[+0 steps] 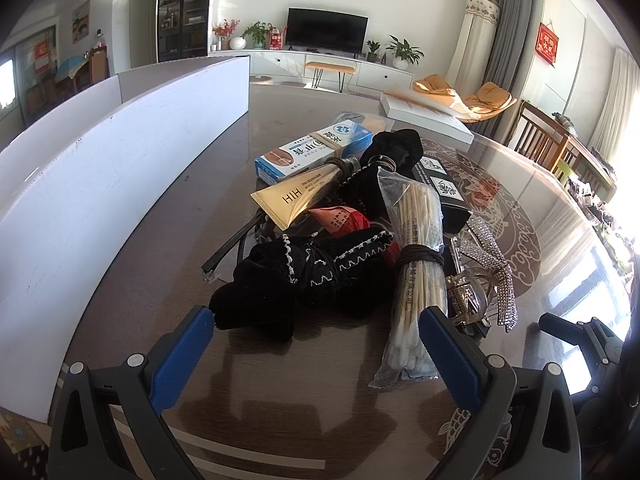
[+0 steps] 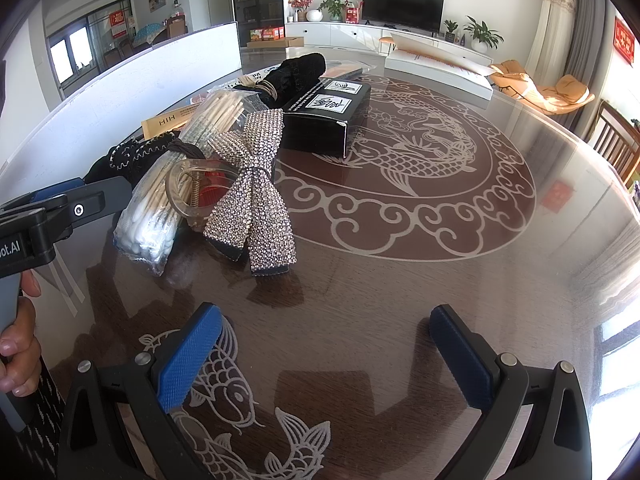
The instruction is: Organize objects
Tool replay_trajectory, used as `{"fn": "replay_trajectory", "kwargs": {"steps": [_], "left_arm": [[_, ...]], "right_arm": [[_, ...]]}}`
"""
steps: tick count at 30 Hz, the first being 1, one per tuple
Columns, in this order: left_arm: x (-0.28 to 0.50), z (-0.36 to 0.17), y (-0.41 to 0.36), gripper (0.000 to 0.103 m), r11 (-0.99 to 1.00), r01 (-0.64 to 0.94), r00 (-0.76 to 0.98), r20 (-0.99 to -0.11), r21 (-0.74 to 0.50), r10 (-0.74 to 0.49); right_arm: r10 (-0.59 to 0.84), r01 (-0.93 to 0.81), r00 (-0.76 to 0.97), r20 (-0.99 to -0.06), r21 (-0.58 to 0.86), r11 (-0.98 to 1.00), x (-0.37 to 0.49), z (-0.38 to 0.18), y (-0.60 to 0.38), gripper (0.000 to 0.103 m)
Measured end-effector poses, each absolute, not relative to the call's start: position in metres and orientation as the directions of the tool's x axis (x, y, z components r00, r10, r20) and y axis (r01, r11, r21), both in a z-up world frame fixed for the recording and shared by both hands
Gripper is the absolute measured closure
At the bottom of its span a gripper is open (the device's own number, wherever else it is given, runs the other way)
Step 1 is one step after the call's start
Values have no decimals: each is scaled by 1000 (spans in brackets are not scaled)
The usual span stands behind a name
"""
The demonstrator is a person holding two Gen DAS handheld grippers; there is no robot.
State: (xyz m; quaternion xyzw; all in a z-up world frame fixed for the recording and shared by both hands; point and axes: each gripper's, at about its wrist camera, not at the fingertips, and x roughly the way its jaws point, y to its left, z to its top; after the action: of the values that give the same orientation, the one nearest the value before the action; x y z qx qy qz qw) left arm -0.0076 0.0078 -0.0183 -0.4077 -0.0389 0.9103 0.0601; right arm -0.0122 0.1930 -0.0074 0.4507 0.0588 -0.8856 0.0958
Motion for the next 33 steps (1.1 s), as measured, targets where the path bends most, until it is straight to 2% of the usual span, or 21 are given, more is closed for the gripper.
{"fn": "replay_trajectory", "kwargs": {"steps": [33], "left_arm": [[-9, -16, -12, 0, -981, -26, -661, -733, -191, 160]], "right_arm": [[-117, 224, -575, -809, -18, -974, -12, -7, 193, 0]]}}
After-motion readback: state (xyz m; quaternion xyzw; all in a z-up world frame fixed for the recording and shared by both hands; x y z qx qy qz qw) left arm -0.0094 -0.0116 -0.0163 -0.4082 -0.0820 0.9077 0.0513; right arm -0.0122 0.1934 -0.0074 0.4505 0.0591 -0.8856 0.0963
